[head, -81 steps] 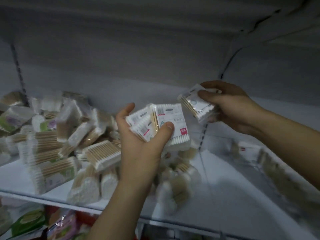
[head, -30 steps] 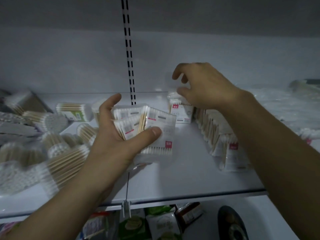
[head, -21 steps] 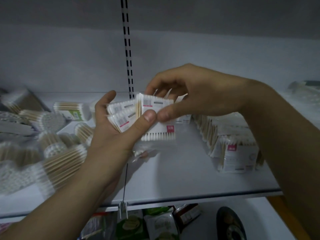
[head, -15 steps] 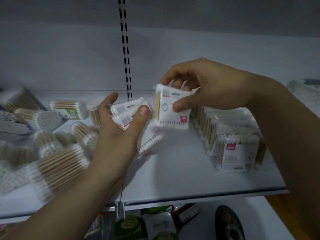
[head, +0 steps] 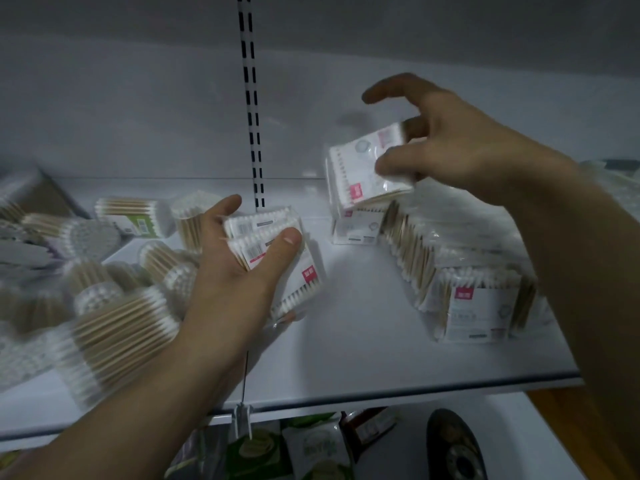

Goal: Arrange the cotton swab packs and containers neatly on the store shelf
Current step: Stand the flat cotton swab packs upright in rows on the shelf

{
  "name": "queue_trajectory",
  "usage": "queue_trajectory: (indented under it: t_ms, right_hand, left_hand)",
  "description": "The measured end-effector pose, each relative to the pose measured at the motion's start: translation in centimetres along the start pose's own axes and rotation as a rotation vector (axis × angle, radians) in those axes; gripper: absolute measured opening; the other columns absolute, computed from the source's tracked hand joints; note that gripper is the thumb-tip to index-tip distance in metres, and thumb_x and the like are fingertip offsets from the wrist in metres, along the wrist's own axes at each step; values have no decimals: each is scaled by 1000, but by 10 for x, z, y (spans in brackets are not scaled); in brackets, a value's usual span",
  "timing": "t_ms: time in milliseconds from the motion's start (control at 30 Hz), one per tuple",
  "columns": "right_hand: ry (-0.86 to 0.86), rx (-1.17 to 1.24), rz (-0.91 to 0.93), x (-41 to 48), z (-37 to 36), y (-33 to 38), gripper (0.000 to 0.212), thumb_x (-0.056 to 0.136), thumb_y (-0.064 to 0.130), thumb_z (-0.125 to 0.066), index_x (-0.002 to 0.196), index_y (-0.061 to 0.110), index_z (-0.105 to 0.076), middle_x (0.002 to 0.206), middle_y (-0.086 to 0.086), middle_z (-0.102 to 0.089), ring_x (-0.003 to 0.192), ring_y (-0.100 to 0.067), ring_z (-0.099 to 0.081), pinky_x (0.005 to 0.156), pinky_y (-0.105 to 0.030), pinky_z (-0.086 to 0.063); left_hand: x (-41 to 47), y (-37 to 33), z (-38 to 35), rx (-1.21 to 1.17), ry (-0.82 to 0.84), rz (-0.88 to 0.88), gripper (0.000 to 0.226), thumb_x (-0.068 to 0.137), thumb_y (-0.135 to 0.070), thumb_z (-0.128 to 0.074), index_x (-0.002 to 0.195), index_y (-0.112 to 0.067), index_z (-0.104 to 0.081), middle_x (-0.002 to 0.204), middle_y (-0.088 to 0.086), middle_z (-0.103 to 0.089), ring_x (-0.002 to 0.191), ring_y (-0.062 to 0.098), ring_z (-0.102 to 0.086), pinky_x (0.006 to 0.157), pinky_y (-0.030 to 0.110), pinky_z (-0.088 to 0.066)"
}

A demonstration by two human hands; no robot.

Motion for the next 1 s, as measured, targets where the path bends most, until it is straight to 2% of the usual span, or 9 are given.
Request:
queue_trajectory:
  t_ms: [100, 167, 300, 433, 600, 667, 767, 867, 1000]
  right_hand:
    - [-16, 170, -68, -1, 4, -7, 26, 83, -4, -73, 94, 13, -57, 100, -12, -71, 83, -20, -76, 69, -35, -64]
    - [-24, 218, -98, -2, 5, -13, 33, 79, -8, -74, 83, 13, -48, 99, -14, -69, 88, -26, -76, 67, -38, -65]
    - [6, 241, -75, -4, 3, -14, 54, 78, -14, -69, 116, 24, -61, 101, -12, -71, 84, -27, -76, 65, -37, -63]
    - [-40, 15, 39, -1, -4, -9, 29, 74, -4, -76, 90, 19, -67, 89, -4, -69, 76, -17, -68, 60, -30, -56]
    - [-15, -299, 81, 7, -27, -8, 32, 64, 25, -93, 78, 22, -64, 89, 3, -69, 84, -15, -66, 74, -35, -54]
    - [66, -518, 125, 9, -42, -6, 32, 67, 31, -92, 78, 21, -63, 84, 5, -67, 82, -15, -64, 72, -34, -53]
    - [104, -800, 166, 15, -51, -5, 33, 72, 33, -88, 76, 21, -57, 78, 4, -61, 76, -21, -59, 63, -34, -47]
    - [157, -909, 167, 21, -50, -9, 43, 70, 38, -89, 90, 27, -53, 84, 5, -58, 76, -21, -56, 61, -33, -41]
    - [206, -893, 204, 29, -54, -6, 53, 72, 40, -89, 114, 26, -58, 92, 6, -63, 83, -19, -56, 73, -38, -51]
  left_hand:
    - [1, 3, 1, -4, 8, 16, 57, 91, -23, -71, 134, -51, -44, 94, -19, -75, 83, 14, -77, 62, 43, -61]
    - [2, 5, 1, 0, 9, 24, 56, 91, -23, -71, 134, -48, -44, 90, -21, -75, 78, 11, -77, 59, 40, -60]
    - [3, 5, 0, -15, 22, 48, 56, 90, -22, -71, 133, -46, -46, 90, -15, -76, 76, 16, -77, 58, 40, -60]
    - [4, 7, -2, -23, 25, 49, 54, 91, -21, -71, 133, -46, -47, 88, -14, -76, 74, 16, -77, 55, 37, -59]
    - [4, 8, -3, -16, 30, 56, 51, 91, -24, -72, 128, -49, -49, 93, -14, -75, 82, 17, -77, 58, 41, -61]
    - [4, 8, -3, -3, 34, 54, 50, 91, -25, -72, 127, -50, -49, 98, -13, -74, 91, 20, -74, 65, 49, -63]
    - [5, 8, -1, 19, 46, 43, 50, 87, -26, -75, 123, -51, -49, 92, -14, -75, 86, 19, -76, 69, 59, -60]
    - [8, 8, 0, 38, 55, 14, 56, 77, -36, -77, 121, -52, -48, 89, -15, -75, 77, 16, -76, 61, 55, -62]
    - [10, 9, 1, 37, 64, -13, 62, 57, -48, -74, 113, -55, -48, 85, -16, -73, 72, 16, -75, 52, 45, -59]
Point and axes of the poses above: each hand's wrist, its own x-axis towards the middle knuckle, its own z-axis out of the back of the hand, y = z × x, the point moved 8 cm from there along x, towards the middle knuckle
